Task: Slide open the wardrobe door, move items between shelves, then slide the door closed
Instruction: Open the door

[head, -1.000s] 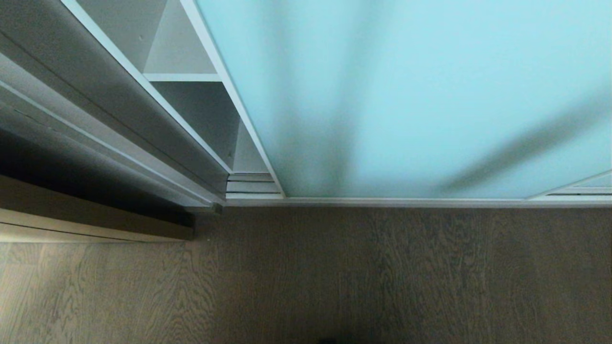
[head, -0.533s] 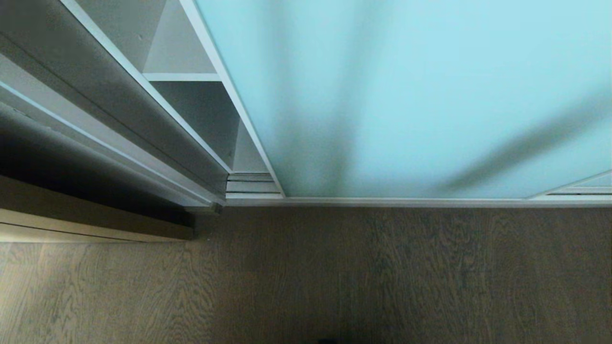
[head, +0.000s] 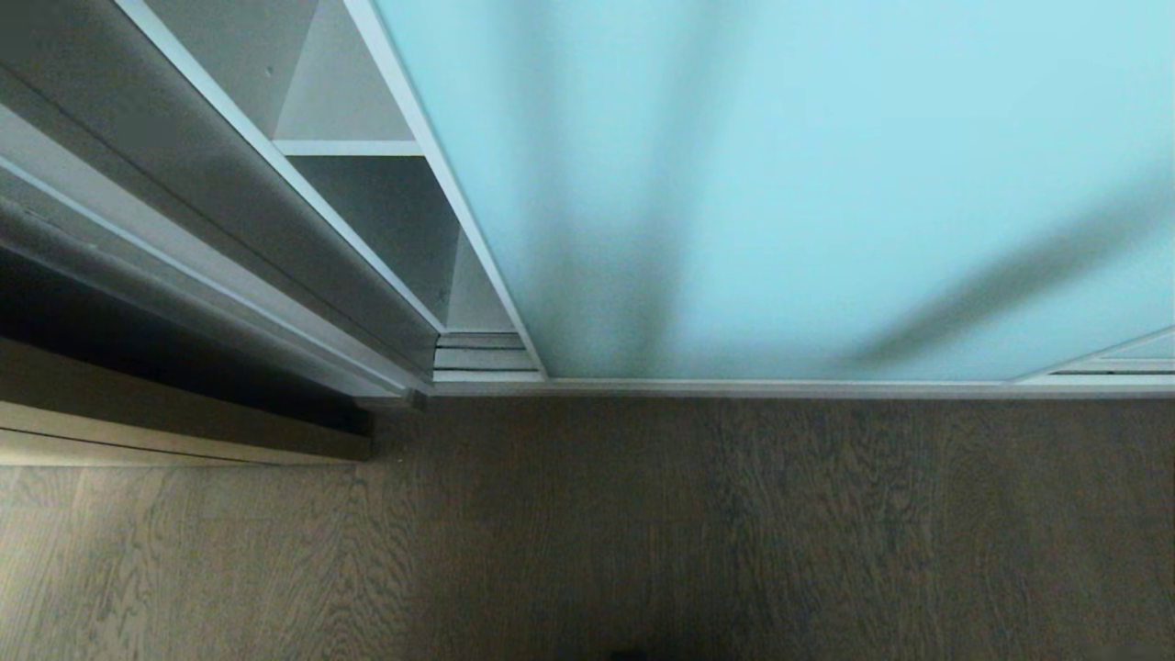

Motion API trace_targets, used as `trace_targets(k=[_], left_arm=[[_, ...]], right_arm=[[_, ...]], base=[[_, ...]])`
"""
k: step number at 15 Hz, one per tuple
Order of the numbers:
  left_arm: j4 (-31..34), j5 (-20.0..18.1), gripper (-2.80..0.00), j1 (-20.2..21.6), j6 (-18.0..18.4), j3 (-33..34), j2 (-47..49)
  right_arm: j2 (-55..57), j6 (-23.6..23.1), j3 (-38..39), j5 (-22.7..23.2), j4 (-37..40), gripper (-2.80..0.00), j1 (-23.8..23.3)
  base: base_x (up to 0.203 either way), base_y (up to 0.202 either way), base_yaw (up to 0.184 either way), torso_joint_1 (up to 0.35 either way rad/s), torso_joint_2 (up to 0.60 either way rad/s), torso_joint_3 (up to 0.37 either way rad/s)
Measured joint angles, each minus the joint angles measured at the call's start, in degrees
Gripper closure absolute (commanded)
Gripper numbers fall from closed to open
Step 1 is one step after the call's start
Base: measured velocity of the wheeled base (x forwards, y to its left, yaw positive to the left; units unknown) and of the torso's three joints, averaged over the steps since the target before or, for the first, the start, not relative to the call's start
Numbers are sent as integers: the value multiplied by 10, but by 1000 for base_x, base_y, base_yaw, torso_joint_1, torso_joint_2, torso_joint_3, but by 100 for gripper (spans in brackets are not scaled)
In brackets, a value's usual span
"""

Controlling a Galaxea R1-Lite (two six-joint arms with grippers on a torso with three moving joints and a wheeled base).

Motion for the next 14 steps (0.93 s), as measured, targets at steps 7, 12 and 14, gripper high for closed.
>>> trace_targets(k=[7, 12, 14], left_arm=[[-23, 28, 0, -63, 24, -53, 95], [-54, 215, 0, -216, 75, -61, 138], [-103, 306, 0, -245, 104, -59, 159]], right_arm=[[0, 0, 0, 0, 0, 0, 0], [0, 0, 0, 0, 0, 0, 0], [0, 0, 0, 0, 0, 0, 0]], base=[[0, 0, 0, 0, 0, 0], [0, 0, 0, 0, 0, 0], [0, 0, 0, 0, 0, 0]])
